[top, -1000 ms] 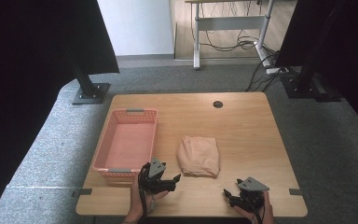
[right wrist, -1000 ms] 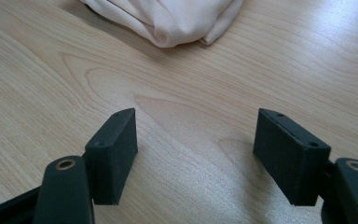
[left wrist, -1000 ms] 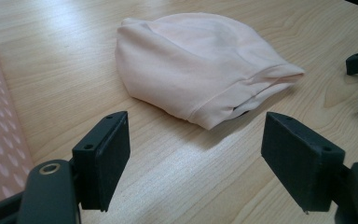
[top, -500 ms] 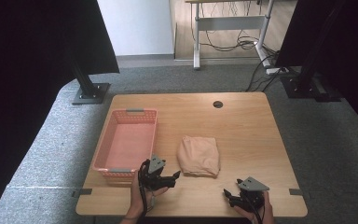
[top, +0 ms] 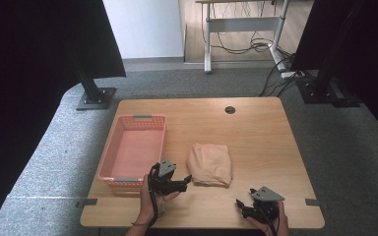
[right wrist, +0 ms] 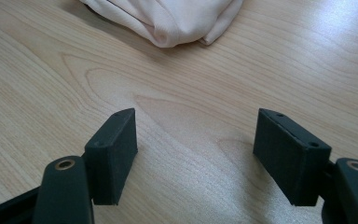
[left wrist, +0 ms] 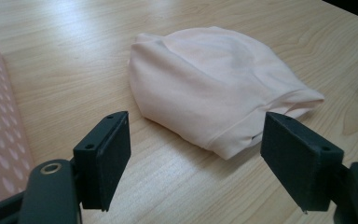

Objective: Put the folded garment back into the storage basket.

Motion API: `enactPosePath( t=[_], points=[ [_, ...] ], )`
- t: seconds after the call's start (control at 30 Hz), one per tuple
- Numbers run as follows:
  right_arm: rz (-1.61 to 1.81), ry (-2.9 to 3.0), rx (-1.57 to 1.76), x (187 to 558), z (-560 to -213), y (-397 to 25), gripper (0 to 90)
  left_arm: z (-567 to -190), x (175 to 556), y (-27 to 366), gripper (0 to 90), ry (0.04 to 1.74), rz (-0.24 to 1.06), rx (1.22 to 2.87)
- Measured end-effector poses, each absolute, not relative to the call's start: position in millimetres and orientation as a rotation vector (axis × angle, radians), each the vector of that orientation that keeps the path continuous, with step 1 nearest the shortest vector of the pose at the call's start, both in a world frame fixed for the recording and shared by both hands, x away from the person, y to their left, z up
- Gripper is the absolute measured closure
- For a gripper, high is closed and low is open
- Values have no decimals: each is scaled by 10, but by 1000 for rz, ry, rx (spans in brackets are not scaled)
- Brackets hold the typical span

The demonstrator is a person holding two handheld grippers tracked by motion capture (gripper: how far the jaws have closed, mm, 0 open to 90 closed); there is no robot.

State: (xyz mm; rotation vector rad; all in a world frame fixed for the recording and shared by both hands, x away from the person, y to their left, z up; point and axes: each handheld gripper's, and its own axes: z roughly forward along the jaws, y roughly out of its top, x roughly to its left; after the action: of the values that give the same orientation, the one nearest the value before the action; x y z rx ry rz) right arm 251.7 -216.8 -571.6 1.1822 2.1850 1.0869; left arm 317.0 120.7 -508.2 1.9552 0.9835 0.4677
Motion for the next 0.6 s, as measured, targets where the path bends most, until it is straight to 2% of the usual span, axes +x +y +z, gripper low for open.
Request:
enactPosePath(
  t=[0.6],
  points=[
    [1087, 2187, 1179, 2516, -5716, -2169, 298, -5073, 3329, 1092, 241, 1006, 458, 1951]
  ],
)
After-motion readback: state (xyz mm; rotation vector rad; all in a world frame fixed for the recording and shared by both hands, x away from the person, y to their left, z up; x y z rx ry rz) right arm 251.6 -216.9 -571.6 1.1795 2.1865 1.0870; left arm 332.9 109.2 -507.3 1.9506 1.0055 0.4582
